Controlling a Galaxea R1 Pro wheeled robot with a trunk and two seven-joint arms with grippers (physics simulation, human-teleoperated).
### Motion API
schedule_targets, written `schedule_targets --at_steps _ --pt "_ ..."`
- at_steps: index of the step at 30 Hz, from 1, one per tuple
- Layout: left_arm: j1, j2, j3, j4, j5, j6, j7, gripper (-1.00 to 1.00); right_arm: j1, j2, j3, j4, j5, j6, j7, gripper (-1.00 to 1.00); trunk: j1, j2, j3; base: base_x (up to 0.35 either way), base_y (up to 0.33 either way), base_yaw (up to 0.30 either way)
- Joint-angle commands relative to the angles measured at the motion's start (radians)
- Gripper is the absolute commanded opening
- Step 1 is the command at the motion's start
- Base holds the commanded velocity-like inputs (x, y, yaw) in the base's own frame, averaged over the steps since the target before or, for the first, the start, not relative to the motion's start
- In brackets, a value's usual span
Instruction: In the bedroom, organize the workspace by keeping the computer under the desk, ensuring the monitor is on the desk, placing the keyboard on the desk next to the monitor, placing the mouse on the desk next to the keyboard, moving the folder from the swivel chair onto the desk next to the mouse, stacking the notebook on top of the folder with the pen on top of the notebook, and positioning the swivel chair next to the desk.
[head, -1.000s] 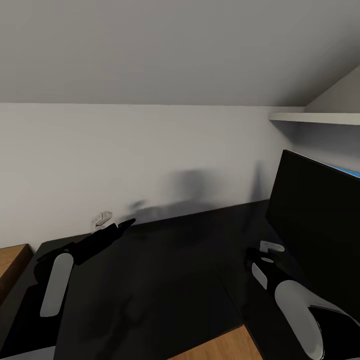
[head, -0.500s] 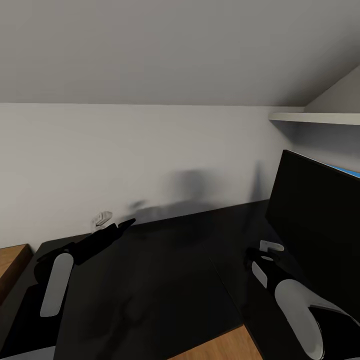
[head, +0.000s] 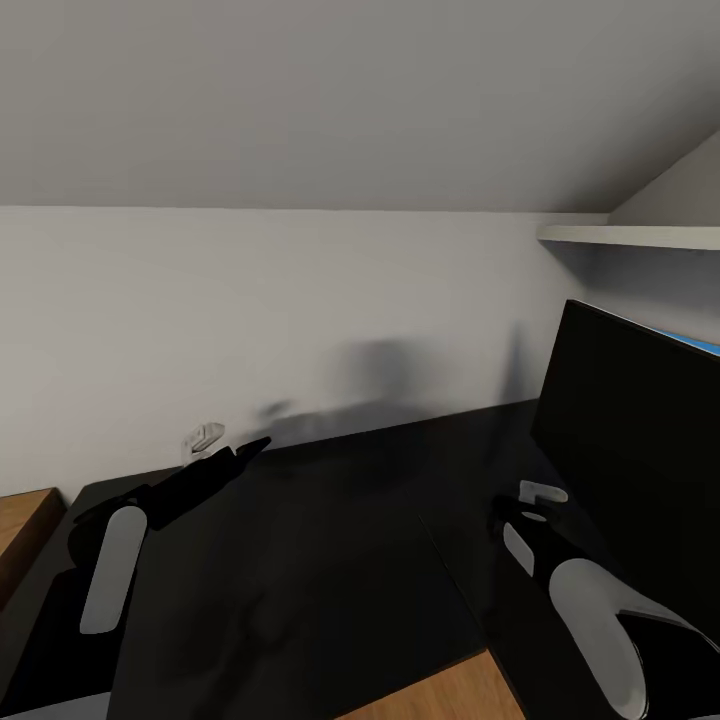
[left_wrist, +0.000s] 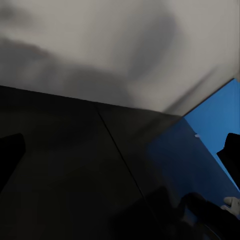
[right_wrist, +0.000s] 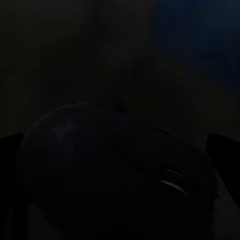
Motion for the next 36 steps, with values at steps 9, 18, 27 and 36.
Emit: schedule_targets --at_steps 9,18,27,36 --pt "-0.001 0.000 0.002 0.000 -0.005 0.005 -0.007 1.00 0.000 0.000 -0.004 0.017 -0.004 0.008 0.000 -1.00 0.000 0.000 -0.001 0.000 0.000 0.000" --pt "-0.001 0.000 0.002 0.000 -0.005 0.005 -0.007 1.00 0.000 0.000 -0.004 0.014 -0.004 0.006 0.002 -1.00 0.000 0.000 -0.001 0.000 0.000 0.000" --pt "-0.001 0.000 0.003 0.000 -0.006 0.005 -0.007 1.00 0.000 0.000 -0.002 0.011 -0.004 0.003 0.002 -1.00 0.000 0.000 -0.001 0.000 0.000 0.000" --pt "-0.001 0.000 0.003 0.000 -0.010 0.002 -0.006 1.00 0.000 0.002 -0.001 -0.004 -0.004 -0.003 0.005 -1.00 -0.015 0.028 0.011 0.000 0.000 0.000"
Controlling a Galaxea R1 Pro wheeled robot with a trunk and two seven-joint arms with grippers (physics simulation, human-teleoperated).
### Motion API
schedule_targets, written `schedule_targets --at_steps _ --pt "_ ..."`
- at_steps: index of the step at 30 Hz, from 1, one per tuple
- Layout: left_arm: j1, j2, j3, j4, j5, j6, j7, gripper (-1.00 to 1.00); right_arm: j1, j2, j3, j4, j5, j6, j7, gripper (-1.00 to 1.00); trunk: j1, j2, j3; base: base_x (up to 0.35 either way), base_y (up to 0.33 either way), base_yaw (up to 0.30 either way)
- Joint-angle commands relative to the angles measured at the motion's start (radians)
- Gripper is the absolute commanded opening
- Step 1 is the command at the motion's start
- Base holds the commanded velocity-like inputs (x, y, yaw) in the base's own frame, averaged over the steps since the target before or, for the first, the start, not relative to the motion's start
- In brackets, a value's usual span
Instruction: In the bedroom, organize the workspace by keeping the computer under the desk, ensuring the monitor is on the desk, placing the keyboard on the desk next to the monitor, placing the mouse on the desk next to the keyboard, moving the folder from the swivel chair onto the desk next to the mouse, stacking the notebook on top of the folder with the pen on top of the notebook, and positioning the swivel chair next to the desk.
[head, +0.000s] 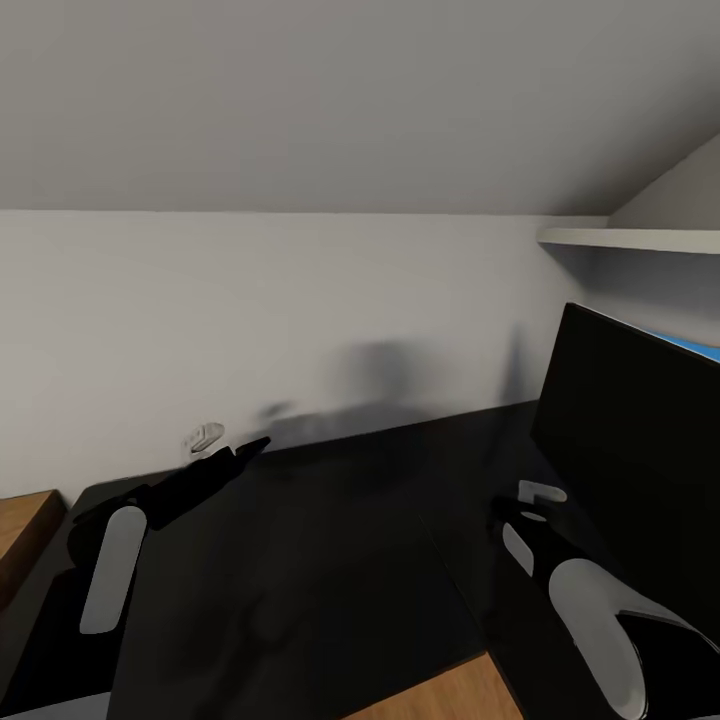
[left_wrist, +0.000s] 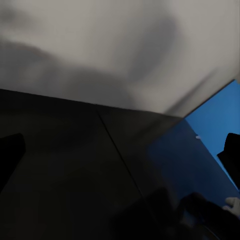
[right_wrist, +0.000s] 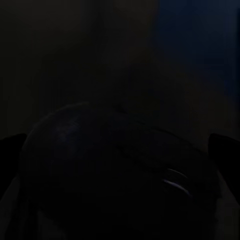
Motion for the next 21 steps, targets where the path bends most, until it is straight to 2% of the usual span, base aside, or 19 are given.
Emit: schedule_targets --at_steps 1,6,11,15,21 --pt "-0.001 0.000 0.002 0.000 -0.005 0.005 -0.007 1.00 -0.001 0.001 -0.002 -0.001 -0.001 0.000 -0.001 -1.00 -0.004 0.007 0.002 0.000 0.000 0.000" --pt "-0.001 0.000 0.002 0.000 -0.006 0.004 -0.006 1.00 -0.001 0.005 0.000 -0.001 -0.001 0.000 0.002 -1.00 -0.023 0.042 0.018 0.000 0.000 0.000" --pt "-0.001 0.000 0.002 0.001 -0.006 0.004 -0.005 1.00 -0.001 0.022 0.003 -0.002 -0.001 -0.001 0.002 -1.00 -0.023 0.042 0.018 0.000 0.000 0.000" --pt "-0.001 0.001 0.002 0.002 -0.007 0.000 -0.004 1.00 -0.001 0.055 0.003 -0.002 0.002 -0.005 0.002 -1.00 -0.023 0.042 0.018 0.000 0.000 0.027" --pt "-0.001 0.001 0.001 0.003 -0.008 -0.001 -0.006 1.00 -0.001 0.096 0.003 -0.001 0.007 -0.024 0.001 -1.00 -0.023 0.042 0.018 0.000 0.000 0.216"
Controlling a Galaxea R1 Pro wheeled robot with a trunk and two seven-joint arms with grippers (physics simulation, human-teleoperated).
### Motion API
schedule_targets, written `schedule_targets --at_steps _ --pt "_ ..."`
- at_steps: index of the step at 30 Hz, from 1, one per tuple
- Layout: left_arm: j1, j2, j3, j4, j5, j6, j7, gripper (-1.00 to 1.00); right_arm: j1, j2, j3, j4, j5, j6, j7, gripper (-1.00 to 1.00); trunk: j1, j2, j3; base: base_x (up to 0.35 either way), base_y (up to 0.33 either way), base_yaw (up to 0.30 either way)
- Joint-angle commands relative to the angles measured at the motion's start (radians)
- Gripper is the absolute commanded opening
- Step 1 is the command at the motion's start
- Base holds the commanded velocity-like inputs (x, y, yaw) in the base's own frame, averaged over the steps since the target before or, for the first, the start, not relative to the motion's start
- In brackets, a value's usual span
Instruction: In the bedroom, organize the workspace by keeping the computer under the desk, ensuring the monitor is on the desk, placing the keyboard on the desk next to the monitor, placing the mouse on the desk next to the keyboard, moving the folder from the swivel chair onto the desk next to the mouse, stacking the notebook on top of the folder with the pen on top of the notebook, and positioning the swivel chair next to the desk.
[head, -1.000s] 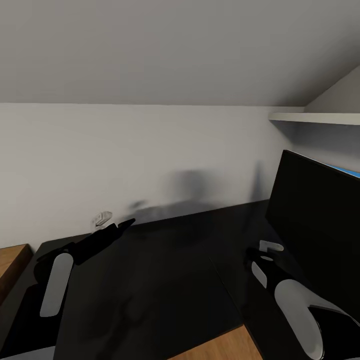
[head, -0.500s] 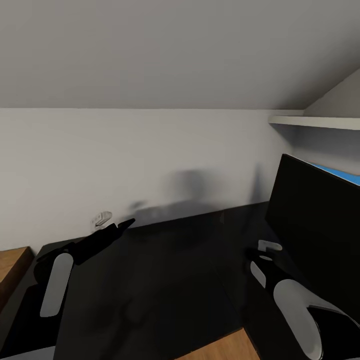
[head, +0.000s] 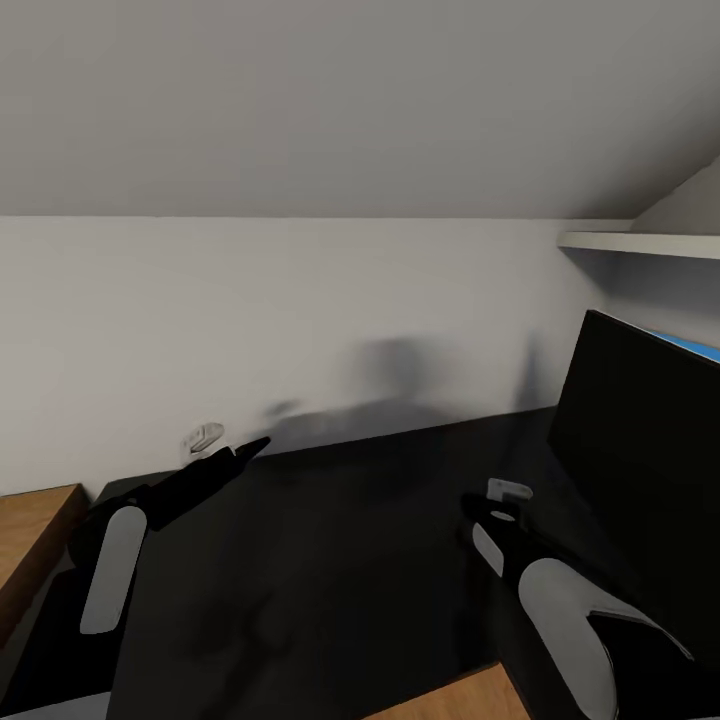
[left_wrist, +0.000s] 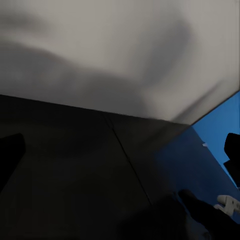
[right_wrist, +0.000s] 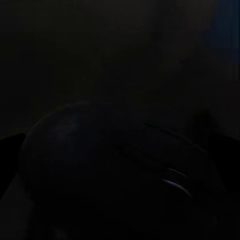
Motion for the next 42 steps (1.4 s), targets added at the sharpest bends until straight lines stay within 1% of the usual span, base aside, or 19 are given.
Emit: schedule_targets --at_steps 1,3,7,11,14,17,20,23,24,25,26,32,34,38,40,42 --pt "-0.001 0.000 0.002 0.000 -0.004 0.005 -0.007 1.00 0.000 0.004 -0.005 0.000 0.001 -0.005 -0.001 -1.00 0.000 -0.001 -0.001 0.000 0.000 0.265" --pt "-0.001 0.000 0.001 0.000 -0.005 0.005 -0.007 1.00 0.000 0.013 -0.003 0.000 0.002 -0.014 -0.002 -1.00 0.000 -0.001 -0.001 0.000 0.000 0.271" --pt "-0.001 0.000 0.001 0.000 -0.006 0.005 -0.007 1.00 0.001 0.022 -0.001 -0.001 0.003 -0.027 -0.003 -1.00 0.000 -0.001 -0.001 0.000 0.000 0.276" --pt "-0.001 0.000 0.001 0.000 -0.006 0.004 -0.006 1.00 0.001 0.050 0.003 -0.001 0.006 -0.058 -0.004 -1.00 0.000 -0.001 -0.001 -0.030 0.022 0.278" --pt "-0.001 0.000 0.002 0.000 -0.006 0.003 -0.005 1.00 0.002 0.071 0.026 -0.001 0.031 -0.063 -0.007 -1.00 0.000 -0.001 -0.001 -0.211 0.151 0.279" --pt "-0.001 0.000 0.002 0.000 -0.007 0.002 -0.005 1.00 0.003 0.089 0.033 -0.001 0.041 -0.064 -0.009 -1.00 0.000 -0.001 -0.001 -0.258 0.185 0.279" --pt "-0.001 0.001 0.003 -0.001 -0.007 0.002 -0.005 1.00 0.004 0.096 0.035 0.000 0.043 -0.064 -0.009 -1.00 0.000 -0.001 -0.001 -0.270 0.194 0.279" --pt "-0.001 0.002 0.014 -0.001 -0.007 0.002 -0.005 1.00 0.004 0.102 0.036 0.001 0.044 -0.064 -0.008 -1.00 0.000 -0.001 -0.001 -0.273 0.196 0.279" --pt "-0.001 0.002 0.033 -0.002 -0.007 0.002 -0.005 1.00 0.004 0.107 0.037 0.001 0.044 -0.064 -0.008 -1.00 0.000 -0.001 -0.001 -0.274 0.197 0.279" --pt "-0.001 0.002 0.038 -0.002 -0.007 0.002 -0.005 1.00 0.004 0.108 0.038 0.001 0.044 -0.064 -0.008 -1.00 0.000 -0.001 -0.001 -0.274 0.197 0.279" --pt "-0.001 0.002 0.054 -0.002 -0.007 0.002 -0.005 1.00 0.004 0.111 0.040 0.002 0.044 -0.064 -0.008 -1.00 0.000 -0.001 -0.001 -0.274 0.198 0.279" --pt "-0.001 0.002 0.104 -0.002 -0.006 0.003 -0.006 1.00 0.005 0.119 0.044 0.006 0.044 -0.063 -0.006 -1.00 0.000 -0.001 -0.001 -0.274 0.198 0.279" --pt "-0.001 0.002 0.132 -0.001 -0.005 0.003 -0.006 1.00 0.005 0.131 0.045 0.006 0.046 -0.063 -0.006 -1.00 0.000 -0.001 -0.001 -0.274 0.198 0.279" --pt "-0.001 0.001 0.176 0.000 -0.003 0.003 -0.006 1.00 0.005 0.141 0.046 0.007 0.047 -0.063 -0.005 -1.00 0.000 -0.001 -0.001 -0.274 0.198 0.279" --pt "-0.001 -0.001 0.189 0.000 -0.003 0.003 -0.005 1.00 0.006 0.147 0.054 0.008 0.047 -0.062 -0.005 -1.00 0.000 -0.001 -0.001 -0.274 0.166 0.279" --pt "-0.001 -0.002 0.194 0.000 -0.003 0.003 -0.005 1.00 0.007 0.149 0.071 0.009 0.046 -0.061 -0.004 -1.00 0.000 -0.001 -0.001 -0.233 0.075 0.279"
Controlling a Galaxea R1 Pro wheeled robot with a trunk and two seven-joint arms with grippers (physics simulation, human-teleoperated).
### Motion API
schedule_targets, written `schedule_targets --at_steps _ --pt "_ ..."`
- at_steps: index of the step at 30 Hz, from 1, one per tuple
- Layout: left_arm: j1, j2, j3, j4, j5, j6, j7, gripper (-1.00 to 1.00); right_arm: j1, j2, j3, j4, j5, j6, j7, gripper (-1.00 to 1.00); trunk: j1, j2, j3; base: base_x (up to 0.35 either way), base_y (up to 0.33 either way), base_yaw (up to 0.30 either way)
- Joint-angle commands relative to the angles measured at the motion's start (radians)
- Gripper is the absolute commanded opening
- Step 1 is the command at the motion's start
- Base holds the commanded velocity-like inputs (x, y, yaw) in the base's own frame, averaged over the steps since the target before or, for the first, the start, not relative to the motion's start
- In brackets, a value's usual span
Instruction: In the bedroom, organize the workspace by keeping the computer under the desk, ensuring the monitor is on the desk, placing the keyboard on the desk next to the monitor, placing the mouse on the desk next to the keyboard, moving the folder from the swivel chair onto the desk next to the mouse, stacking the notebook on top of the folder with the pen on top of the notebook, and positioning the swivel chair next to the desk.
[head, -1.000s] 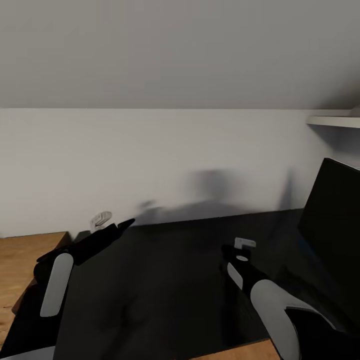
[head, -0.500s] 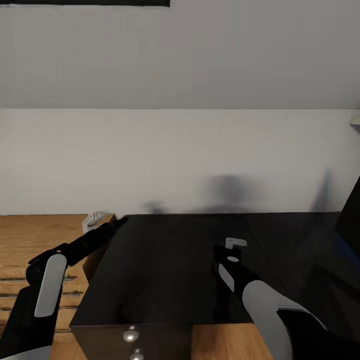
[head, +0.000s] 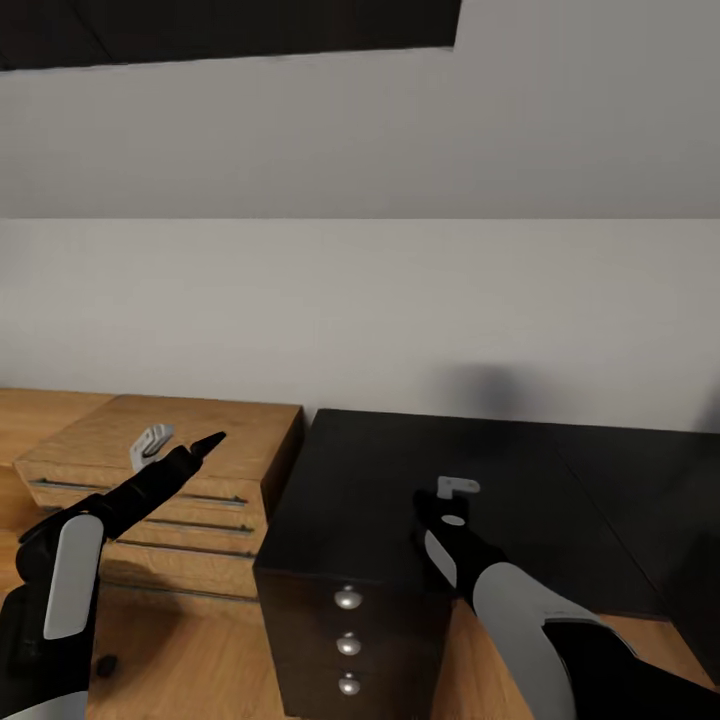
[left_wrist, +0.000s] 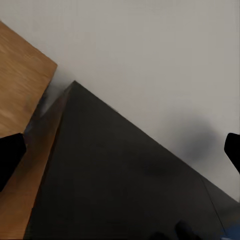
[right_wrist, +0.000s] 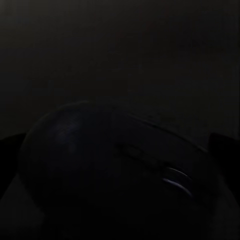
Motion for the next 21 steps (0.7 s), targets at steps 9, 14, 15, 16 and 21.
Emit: schedule_targets --at_steps 9,14,15,16,21 --pt "-0.001 -0.005 0.005 0.005 -0.002 0.007 -0.007 1.00 0.001 0.001 0.036 0.006 0.004 -0.003 0.028 -1.00 0.000 -0.001 -0.001 -0.054 0.016 0.279" --pt "-0.001 -0.006 0.004 0.012 -0.002 0.007 -0.008 1.00 0.003 0.001 0.038 0.006 0.004 -0.002 0.059 -1.00 0.000 -0.001 -0.001 -0.002 0.146 0.279" --pt "-0.001 -0.006 0.004 0.012 -0.002 0.007 -0.008 1.00 0.003 0.001 0.038 0.006 0.004 -0.002 0.061 -1.00 0.000 -0.001 -0.001 0.000 0.272 0.279" --pt "-0.001 -0.006 0.004 0.012 -0.002 0.007 -0.008 1.00 0.003 0.001 0.038 0.006 0.003 -0.002 0.062 -1.00 0.000 -0.001 -0.001 0.000 0.282 0.279" --pt "-0.001 -0.006 0.004 0.012 -0.002 0.007 -0.008 1.00 0.005 0.001 0.039 0.010 0.003 0.000 0.074 -1.00 0.000 -0.001 -0.001 -0.001 0.292 0.251"
